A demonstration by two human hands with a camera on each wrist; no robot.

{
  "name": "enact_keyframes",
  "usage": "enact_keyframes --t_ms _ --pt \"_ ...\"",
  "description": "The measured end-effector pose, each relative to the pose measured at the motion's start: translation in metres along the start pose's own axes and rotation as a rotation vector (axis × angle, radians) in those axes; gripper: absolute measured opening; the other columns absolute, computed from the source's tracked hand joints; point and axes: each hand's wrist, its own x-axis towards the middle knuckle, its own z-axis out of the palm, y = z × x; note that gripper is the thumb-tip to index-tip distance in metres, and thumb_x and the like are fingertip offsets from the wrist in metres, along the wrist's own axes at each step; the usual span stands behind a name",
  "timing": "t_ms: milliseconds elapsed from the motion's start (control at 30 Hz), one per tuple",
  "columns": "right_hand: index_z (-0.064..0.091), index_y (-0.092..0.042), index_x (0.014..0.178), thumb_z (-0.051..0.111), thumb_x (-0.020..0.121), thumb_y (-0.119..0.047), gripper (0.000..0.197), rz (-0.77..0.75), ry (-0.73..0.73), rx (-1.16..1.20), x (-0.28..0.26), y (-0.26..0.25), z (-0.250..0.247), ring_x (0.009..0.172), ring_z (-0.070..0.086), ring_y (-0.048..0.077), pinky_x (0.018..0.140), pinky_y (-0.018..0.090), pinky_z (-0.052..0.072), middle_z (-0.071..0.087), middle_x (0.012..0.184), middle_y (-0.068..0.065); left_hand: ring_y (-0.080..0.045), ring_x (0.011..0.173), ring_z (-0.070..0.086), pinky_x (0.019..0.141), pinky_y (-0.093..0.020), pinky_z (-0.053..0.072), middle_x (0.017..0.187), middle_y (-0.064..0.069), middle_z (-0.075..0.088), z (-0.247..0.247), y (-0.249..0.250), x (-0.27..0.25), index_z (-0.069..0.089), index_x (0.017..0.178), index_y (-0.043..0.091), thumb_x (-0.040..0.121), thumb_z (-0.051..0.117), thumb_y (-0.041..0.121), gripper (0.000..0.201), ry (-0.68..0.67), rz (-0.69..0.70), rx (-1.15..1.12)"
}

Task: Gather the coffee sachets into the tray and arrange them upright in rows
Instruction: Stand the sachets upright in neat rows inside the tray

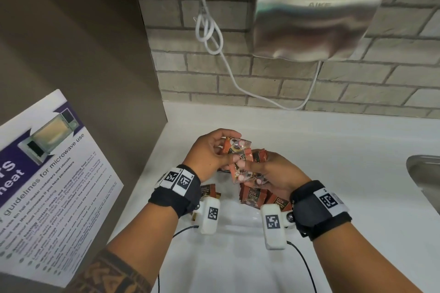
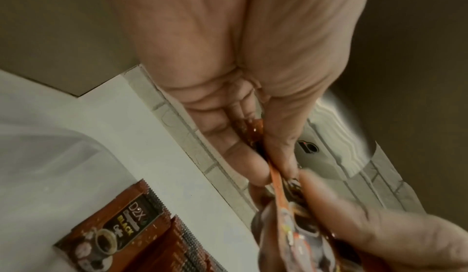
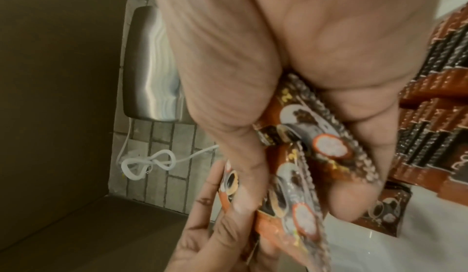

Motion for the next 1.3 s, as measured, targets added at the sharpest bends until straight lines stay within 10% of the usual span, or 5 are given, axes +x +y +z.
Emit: enact_keyframes --t_ms 233,433,767,967,1300 --pt "0.062 0.000 0.125 0.066 0.086 0.005 0.040 -0.067 -0.087 0.095 0.003 0.003 -0.002 0.115 0.063 0.045 0.101 0.054 0.049 0.068 0.119 0.028 -0.026 0.087 0.073 0.073 -0.038 0.061 0.105 -0.009 0.075 -0.003 -0.002 0.004 0.057 0.128 0.029 0.089 0.074 0.003 0.049 0.073 -0.038 -0.014" --pt "0.059 -0.007 0.130 0.058 0.089 0.013 0.045 -0.094 0.022 0.217 0.008 -0.001 -0.007 0.098 0.070 0.030 0.089 0.044 0.056 0.070 0.108 0.020 -0.010 0.082 0.069 0.075 -0.028 0.051 0.090 0.003 0.076 -0.009 -0.003 0.006 0.070 0.094 0.022 0.090 0.073 0.009 0.013 0.182 -0.010 0.053" --pt "0.062 -0.013 0.121 0.085 0.077 -0.023 0.050 -0.202 0.039 -0.142 0.009 -0.010 0.001 0.090 0.074 0.017 0.079 0.028 0.060 0.076 0.103 0.009 -0.007 0.088 0.070 0.077 -0.013 0.052 0.092 0.007 0.075 -0.006 0.013 -0.004 0.072 0.109 0.028 0.081 0.079 0.003 0.038 -0.156 0.031 0.361" --pt "0.064 -0.004 0.125 0.072 0.089 -0.029 0.044 -0.079 -0.168 -0.029 0.011 -0.006 0.000 0.109 0.068 0.039 0.101 0.050 0.051 0.070 0.117 0.023 -0.009 0.086 0.066 0.077 -0.027 0.058 0.105 0.002 0.067 0.005 0.014 -0.002 0.067 0.122 0.027 0.078 0.075 -0.006 0.056 -0.064 0.167 0.311" --pt "0.062 0.003 0.115 0.048 0.094 0.006 0.025 -0.047 -0.168 0.362 0.016 -0.006 0.011 0.110 0.067 0.029 0.083 0.038 0.057 0.068 0.112 0.022 0.001 0.130 0.045 0.111 -0.045 0.032 0.148 0.021 0.040 0.023 0.012 -0.005 0.040 0.143 0.047 0.076 0.082 0.034 0.080 -0.257 0.342 0.773"
